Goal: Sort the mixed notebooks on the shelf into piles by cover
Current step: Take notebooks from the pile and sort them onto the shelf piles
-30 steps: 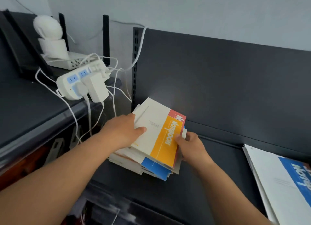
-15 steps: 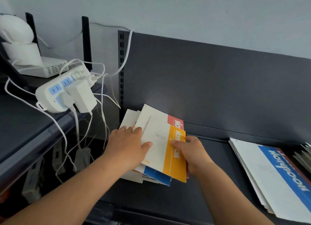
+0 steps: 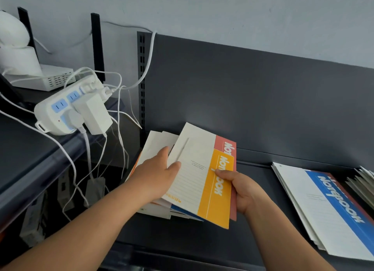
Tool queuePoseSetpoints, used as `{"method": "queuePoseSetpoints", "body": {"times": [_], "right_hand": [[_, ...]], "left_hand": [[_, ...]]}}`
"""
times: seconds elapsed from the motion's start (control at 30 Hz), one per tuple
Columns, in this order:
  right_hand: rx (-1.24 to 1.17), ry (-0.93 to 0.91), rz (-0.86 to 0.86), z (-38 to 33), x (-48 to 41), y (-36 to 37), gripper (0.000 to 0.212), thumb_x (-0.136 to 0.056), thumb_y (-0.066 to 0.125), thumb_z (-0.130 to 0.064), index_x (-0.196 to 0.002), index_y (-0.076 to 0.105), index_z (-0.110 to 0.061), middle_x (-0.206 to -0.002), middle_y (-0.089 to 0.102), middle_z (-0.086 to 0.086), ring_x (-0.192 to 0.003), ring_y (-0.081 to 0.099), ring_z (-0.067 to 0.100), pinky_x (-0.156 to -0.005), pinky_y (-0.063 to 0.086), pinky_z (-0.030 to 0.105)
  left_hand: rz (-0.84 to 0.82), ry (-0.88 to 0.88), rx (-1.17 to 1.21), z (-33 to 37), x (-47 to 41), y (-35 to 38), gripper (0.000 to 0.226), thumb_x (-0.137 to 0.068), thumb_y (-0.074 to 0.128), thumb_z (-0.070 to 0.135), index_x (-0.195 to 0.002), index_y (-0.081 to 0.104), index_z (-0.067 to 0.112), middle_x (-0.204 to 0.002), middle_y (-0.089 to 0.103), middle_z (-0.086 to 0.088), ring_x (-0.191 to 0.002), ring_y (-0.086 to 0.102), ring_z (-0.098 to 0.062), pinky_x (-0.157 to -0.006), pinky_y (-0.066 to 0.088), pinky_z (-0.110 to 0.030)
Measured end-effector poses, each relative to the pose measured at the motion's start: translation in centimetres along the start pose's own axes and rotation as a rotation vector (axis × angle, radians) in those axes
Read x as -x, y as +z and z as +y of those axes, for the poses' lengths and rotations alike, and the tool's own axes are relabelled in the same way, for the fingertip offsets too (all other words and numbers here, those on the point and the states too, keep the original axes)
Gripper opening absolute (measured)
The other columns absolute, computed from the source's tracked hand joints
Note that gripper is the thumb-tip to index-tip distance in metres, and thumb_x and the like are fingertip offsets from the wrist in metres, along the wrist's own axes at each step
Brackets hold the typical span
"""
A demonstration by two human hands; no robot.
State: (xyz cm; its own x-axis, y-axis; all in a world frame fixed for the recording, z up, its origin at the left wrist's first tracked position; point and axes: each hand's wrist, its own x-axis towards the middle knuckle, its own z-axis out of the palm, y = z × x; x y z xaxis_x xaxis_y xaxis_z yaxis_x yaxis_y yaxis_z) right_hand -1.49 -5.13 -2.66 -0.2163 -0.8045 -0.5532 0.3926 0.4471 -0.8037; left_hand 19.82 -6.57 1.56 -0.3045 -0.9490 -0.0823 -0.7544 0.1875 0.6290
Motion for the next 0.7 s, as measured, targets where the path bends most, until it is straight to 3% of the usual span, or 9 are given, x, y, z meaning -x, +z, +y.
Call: {"method": "queuePoseSetpoints", "body": {"times": [0.1, 0.27, 0.4, 0.5, 0.7], "right_hand": [[-0.02, -0.016, 0.01, 0.3, -0.3, -0.5, 0.036, -0.083, 0.073, -0.005, -0.117, 0.064, -0.006, -0.096, 0.077, 0.018, -0.08, 0.074, 0.036, -0.067, 0.057, 0.052], [-0.016, -0.04, 0.024, 0.2, -0.2, -1.2, 0.035, -0.083, 0.073, -0.007, -0.118, 0.064, -0.007, -0.095, 0.077, 0.017, -0.08, 0.074, 0.036, -0.066, 0.057, 0.051], [-0.042, -0.063, 0.014, -0.1, 0.1, -2.2, 0.037, -0.083, 0.072, -0.009, -0.119, 0.064, -0.007, -0.098, 0.077, 0.017, -0.076, 0.075, 0.035, -0.064, 0.058, 0.049], [-0.084, -0.093, -0.021, -0.3, 0.6, -3.1, 0.038, -0.081, 0.071, -0.01, -0.119, 0.064, -0.007, -0.096, 0.077, 0.017, -0.073, 0.076, 0.034, -0.059, 0.06, 0.047], [-0.121, -0.133, -0.017, -1.0, 2.0, -4.1, 0.04, -0.079, 0.07, -0.011, -0.119, 0.063, -0.007, -0.095, 0.077, 0.016, -0.072, 0.076, 0.033, -0.056, 0.06, 0.047]], "left_hand": [[-0.008, -0.059, 0.018, -0.2, -0.3, -0.3, 0.06, -0.103, 0.028, 0.046, -0.155, 0.009, 0.022, -0.136, 0.053, -0.002, -0.107, 0.054, -0.016, -0.082, 0.039, -0.029], [-0.055, -0.057, -0.134, -0.2, -0.1, -0.2, 0.051, -0.102, 0.023, 0.048, -0.139, 0.036, 0.016, -0.118, 0.059, -0.002, -0.094, 0.048, -0.013, -0.088, 0.044, -0.034], [-0.061, -0.061, -0.18, -0.2, -0.3, -0.2, 0.057, -0.101, 0.021, 0.054, -0.144, 0.032, 0.018, -0.135, 0.055, -0.006, -0.111, 0.053, -0.019, -0.094, 0.042, -0.036], [-0.085, -0.077, -0.131, -0.2, -0.7, -0.4, 0.068, -0.098, 0.017, 0.06, -0.154, 0.019, 0.021, -0.152, 0.041, -0.004, -0.134, 0.042, -0.023, -0.1, 0.036, -0.035], [-0.099, -0.124, 0.052, 0.0, -1.5, -1.2, 0.077, -0.092, 0.015, 0.071, -0.154, 0.024, 0.026, -0.158, 0.032, 0.001, -0.142, 0.032, -0.022, -0.107, 0.03, -0.037]]}}
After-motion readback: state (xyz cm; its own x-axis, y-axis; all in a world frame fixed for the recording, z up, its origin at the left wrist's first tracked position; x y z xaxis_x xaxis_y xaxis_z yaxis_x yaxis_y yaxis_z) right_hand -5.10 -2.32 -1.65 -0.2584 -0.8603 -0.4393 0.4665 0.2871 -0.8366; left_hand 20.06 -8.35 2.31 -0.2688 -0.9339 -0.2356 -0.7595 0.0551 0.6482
